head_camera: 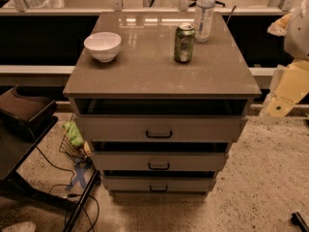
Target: Place green can into white bowl
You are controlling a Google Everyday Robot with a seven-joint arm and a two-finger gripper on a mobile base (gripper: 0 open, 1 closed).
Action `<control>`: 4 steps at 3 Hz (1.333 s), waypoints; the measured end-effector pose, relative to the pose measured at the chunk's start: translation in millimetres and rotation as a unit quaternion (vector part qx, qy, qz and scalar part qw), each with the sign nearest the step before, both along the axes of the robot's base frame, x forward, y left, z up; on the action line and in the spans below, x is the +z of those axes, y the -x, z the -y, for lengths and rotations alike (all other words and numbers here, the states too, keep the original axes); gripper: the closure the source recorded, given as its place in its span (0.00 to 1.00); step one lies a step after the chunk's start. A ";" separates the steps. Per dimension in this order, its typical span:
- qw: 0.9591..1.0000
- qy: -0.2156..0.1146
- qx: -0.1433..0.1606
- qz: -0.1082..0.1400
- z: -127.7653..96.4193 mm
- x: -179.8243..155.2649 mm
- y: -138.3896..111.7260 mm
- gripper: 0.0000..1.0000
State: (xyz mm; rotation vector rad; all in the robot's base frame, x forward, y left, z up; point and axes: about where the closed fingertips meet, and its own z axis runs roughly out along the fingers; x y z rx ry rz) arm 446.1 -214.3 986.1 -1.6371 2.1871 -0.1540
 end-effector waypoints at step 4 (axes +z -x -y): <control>0.919 -0.285 -0.232 0.141 35.2 -25.4 -54.9 0.00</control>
Offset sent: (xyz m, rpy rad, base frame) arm 0.0890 -0.0550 0.0241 0.5581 -0.5307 -0.4860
